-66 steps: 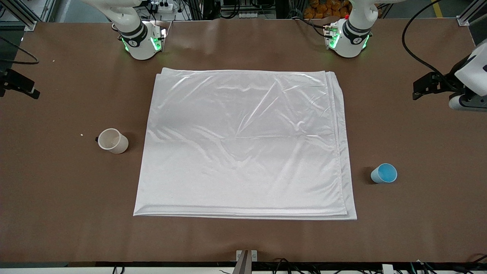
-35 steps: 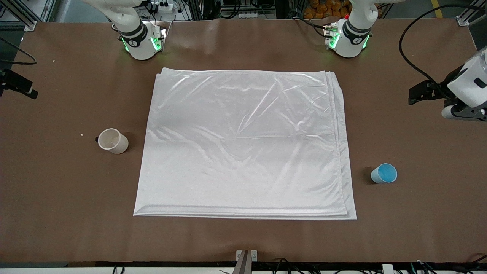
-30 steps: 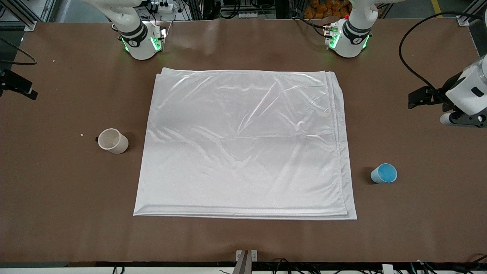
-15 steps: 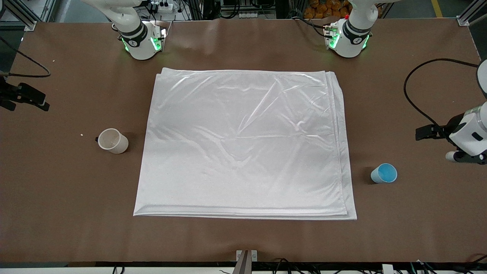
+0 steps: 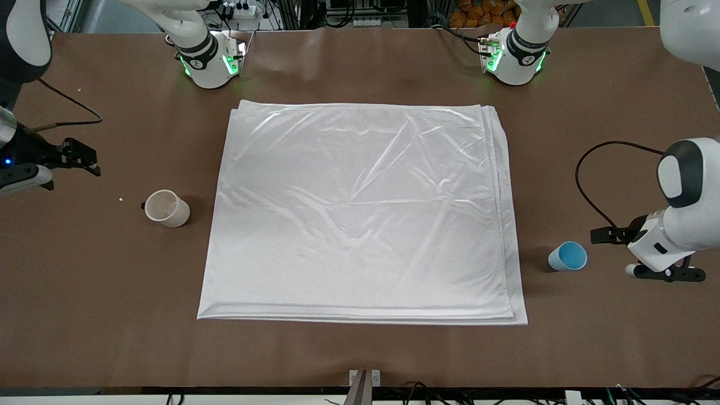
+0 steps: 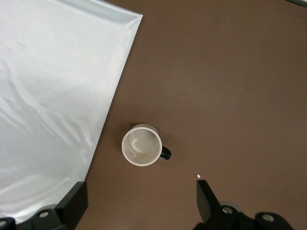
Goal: Place blue cup into white mug on cloth
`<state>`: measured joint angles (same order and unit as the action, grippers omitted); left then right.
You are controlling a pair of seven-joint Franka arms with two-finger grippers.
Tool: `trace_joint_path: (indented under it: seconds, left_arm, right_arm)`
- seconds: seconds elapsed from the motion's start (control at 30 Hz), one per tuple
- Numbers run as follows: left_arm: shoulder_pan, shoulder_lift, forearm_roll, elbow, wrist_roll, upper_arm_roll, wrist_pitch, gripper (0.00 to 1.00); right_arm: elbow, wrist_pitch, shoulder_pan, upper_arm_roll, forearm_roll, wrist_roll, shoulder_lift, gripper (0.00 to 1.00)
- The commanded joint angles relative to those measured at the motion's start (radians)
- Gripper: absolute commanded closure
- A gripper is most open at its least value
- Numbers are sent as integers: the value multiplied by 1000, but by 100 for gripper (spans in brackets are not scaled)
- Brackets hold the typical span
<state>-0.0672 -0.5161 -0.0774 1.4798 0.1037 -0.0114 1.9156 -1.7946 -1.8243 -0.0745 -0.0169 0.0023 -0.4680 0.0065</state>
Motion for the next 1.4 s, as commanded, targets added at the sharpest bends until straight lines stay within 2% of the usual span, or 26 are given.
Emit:
trace_joint_path:
  seconds: [0.0,0.33,0.5,0.97,1.37]
  left_arm:
    - [-5,-57,-24,-13,19,-4,77,0]
    - [-25,-153,-22,-13,24,-4,200,0]
    - [-28,-168,-25,-13,31,-4,214,0]
    - [-29,-209,-27,-12,50,-4,232,0]
    - [-36,-251,-27,-12,51,-4,258,0]
  right_arm:
    - [-68,-55,-5,2,-5,-142,-16,0]
    - [-175,-194,-11,0,-7,-314,1,0]
    - [-215,-262,-22,-1,-7,-434,23,0]
    - [-239,-322,-45,-3,-7,-816,99,0]
    - [-413,-550,-82,-3,-36,-1040,116,0]
